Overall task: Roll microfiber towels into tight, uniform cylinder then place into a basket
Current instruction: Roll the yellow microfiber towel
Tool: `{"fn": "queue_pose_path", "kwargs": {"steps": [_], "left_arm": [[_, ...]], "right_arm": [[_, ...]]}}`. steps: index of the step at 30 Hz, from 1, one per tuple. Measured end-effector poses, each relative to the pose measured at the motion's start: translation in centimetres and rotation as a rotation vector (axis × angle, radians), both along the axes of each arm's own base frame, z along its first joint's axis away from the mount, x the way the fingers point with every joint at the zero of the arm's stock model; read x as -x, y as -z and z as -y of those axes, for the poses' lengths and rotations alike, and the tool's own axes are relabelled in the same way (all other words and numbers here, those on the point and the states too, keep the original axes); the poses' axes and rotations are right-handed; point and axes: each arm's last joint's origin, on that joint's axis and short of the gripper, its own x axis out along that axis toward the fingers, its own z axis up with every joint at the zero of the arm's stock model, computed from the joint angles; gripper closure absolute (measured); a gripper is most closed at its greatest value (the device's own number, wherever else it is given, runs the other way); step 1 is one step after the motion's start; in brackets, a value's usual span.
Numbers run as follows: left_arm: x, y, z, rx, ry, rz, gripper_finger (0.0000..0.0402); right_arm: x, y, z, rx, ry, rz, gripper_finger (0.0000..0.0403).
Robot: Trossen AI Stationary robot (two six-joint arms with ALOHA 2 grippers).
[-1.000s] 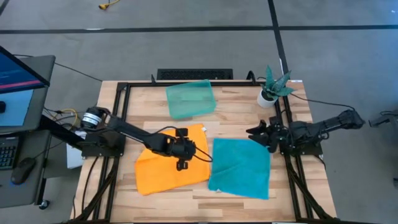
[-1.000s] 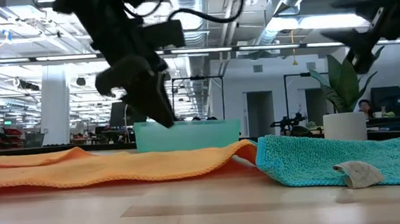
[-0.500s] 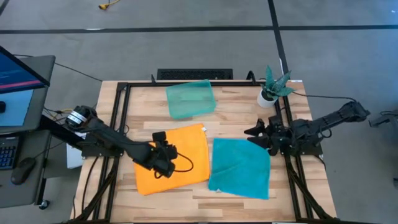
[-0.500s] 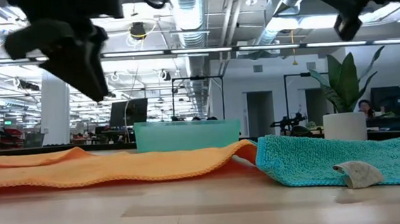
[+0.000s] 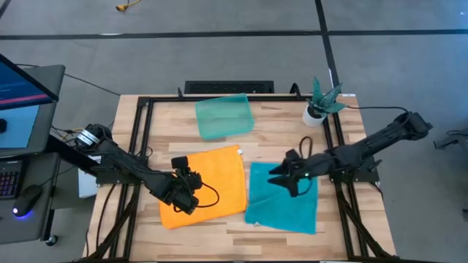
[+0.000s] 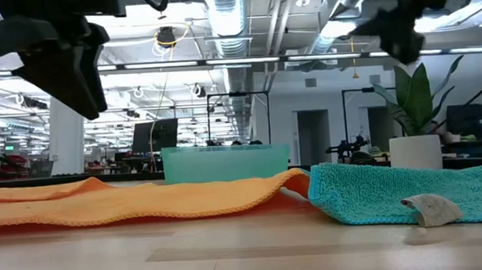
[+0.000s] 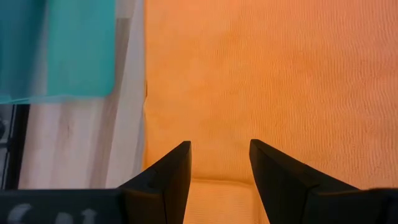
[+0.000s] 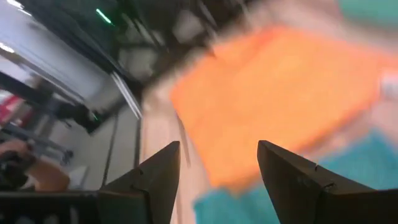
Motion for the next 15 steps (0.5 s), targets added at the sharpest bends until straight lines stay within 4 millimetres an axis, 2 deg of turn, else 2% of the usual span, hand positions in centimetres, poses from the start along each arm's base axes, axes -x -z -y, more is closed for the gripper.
{"fn": "queue_pose_path", "kwargs": {"steps": [4, 11, 15], "left_arm": [[-0.1, 0.0, -0.1, -0.007, 0.004, -0.003, 0.0244], [-0.2, 0.0, -0.4, -0.009, -0.005, -0.002, 0.0244], [-0.2, 0.0, -0.4, -0.008, -0.006, 0.000, 0.0244]], "right_arm": [[-0.8, 1.7, -0.5, -0.069, 0.020, -0.180, 0.0165], [-1.8, 4.5, -0.3, -0.219, 0.041, -0.384, 0.0165], [-2.0, 6.2, 0.1, -0.226, 0.088, -0.502, 0.0165]]}}
